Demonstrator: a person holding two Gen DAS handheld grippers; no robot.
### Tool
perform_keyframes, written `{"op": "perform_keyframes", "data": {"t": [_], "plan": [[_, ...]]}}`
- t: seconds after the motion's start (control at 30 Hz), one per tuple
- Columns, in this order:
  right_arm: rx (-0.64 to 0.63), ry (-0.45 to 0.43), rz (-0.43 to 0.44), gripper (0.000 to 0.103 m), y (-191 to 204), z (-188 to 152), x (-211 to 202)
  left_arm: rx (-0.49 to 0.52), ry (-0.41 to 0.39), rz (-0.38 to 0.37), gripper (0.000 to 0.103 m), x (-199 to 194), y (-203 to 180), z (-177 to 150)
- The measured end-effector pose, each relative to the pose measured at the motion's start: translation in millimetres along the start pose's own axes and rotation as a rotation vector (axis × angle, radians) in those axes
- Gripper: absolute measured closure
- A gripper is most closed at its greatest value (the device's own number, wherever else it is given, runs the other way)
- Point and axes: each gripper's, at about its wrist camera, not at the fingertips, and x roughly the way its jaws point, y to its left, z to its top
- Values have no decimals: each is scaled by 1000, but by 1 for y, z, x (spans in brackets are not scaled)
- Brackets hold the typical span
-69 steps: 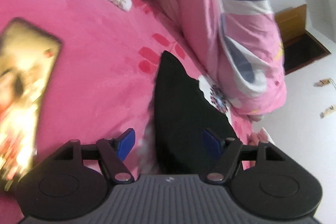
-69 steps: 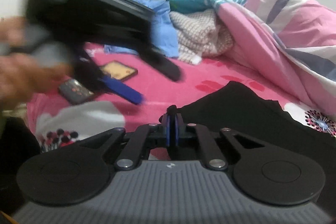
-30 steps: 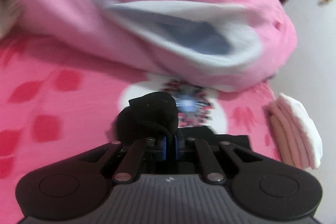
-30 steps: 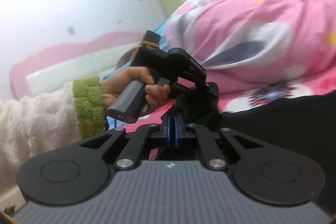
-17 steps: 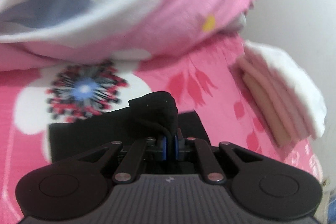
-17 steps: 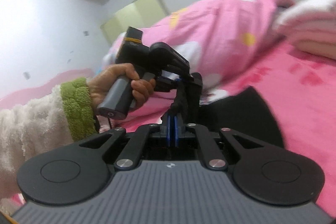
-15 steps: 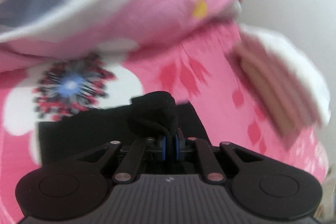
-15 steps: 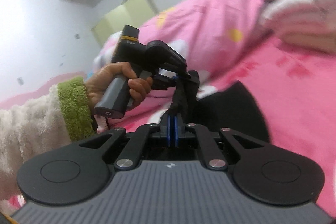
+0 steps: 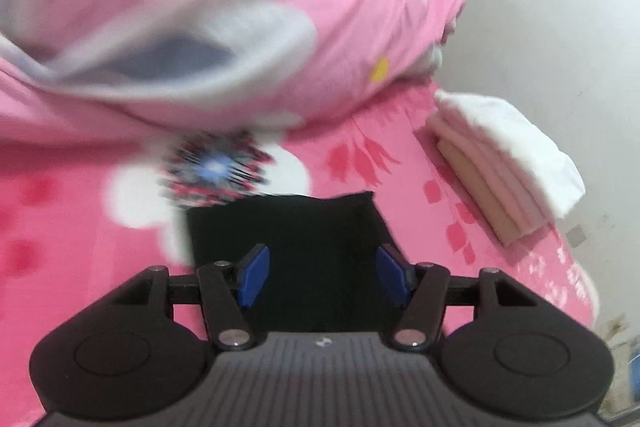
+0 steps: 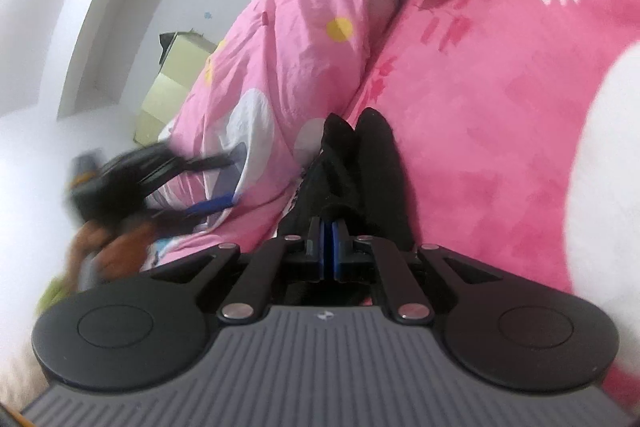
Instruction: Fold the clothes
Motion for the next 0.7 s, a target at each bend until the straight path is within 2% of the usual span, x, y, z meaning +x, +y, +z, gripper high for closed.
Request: {"op": "perform_keyframes", "data": {"t": [0.23,0.3,0.43,0.6,0.7], "plan": [[45,16,20,100,-5,-1,-3,145,-46,153,40,-80,9,-97],[71,29,26,100,-7,2,-1,189,-34,140,40,-67,2,-133],[114,57,40,100,-9,11,2,253,-46,116,40,-35,-13,-179],[41,41,29,101,12,30,-1,250,-67,94,44,-13,-15,-202],[18,26,-12,101,11,32,-4,247,-64,80,47,-7,-12,-208]]}}
